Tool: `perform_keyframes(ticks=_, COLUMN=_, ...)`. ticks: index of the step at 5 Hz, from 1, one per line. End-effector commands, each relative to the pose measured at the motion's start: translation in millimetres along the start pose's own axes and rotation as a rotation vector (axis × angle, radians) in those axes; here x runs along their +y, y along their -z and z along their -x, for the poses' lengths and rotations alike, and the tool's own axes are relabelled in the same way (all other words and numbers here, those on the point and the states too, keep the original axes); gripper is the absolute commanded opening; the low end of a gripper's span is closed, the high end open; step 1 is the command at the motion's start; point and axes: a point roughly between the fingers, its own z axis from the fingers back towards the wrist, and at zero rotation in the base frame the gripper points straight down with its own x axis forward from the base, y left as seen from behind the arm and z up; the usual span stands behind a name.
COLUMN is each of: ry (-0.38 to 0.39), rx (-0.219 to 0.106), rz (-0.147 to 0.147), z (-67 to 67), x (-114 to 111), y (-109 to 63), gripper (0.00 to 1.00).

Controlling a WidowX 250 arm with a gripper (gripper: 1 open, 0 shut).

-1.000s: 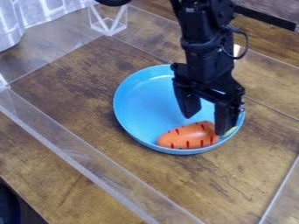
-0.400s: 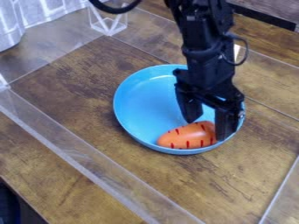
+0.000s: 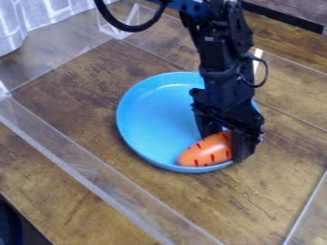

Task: Remove the carrot from inside the blue tray and put it on the table

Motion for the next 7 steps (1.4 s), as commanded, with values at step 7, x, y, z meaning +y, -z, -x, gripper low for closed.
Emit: perform_keyframes(ticks=7, ry=0.044, rx=-0.078, rz=-0.006, z=-30.7, x=3, y=-18.8, gripper=0.0)
